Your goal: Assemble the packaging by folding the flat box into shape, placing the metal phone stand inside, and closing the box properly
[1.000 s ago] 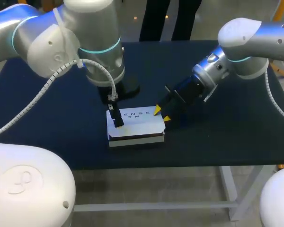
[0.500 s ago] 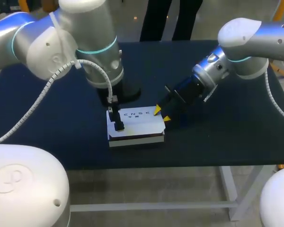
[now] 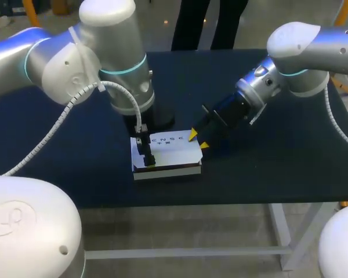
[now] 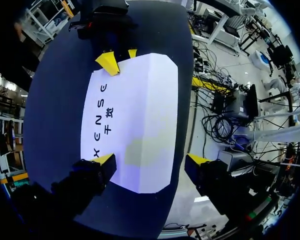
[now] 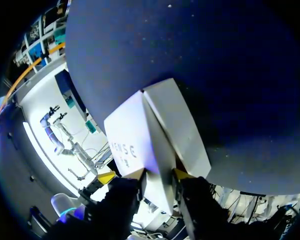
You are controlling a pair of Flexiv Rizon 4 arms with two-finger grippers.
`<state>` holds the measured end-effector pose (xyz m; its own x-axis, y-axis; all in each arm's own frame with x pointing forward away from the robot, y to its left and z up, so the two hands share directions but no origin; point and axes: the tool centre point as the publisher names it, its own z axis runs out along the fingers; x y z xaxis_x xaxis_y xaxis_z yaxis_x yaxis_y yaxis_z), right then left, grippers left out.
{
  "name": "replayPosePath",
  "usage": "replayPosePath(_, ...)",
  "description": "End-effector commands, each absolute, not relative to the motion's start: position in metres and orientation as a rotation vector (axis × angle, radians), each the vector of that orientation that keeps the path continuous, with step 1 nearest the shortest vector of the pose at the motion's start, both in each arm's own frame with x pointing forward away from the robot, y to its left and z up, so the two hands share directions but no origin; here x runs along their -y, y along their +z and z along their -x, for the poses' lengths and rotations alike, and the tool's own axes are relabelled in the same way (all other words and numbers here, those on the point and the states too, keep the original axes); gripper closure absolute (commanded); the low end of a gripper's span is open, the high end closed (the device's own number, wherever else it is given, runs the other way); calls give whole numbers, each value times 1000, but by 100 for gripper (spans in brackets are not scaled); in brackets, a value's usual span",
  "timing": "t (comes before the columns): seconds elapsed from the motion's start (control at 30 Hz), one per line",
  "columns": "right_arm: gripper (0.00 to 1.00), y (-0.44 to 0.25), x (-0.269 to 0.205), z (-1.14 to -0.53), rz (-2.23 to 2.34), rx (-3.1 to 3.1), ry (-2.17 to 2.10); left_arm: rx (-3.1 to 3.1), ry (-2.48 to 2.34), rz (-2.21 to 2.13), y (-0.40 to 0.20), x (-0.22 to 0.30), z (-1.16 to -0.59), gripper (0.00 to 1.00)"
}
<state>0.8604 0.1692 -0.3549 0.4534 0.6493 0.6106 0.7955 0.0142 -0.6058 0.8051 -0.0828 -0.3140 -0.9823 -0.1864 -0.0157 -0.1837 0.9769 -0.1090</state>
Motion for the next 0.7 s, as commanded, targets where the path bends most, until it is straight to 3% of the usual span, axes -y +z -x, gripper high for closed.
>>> replayPosePath(0.03,64,-356,-170,-860,1696,1257,-181,-3093,-172,297,-319,84,-808,7)
replayPosePath(0.7,64,-356,-170,-860,1696,1257,-181,-3090,-150,350,-326,80,-823,19)
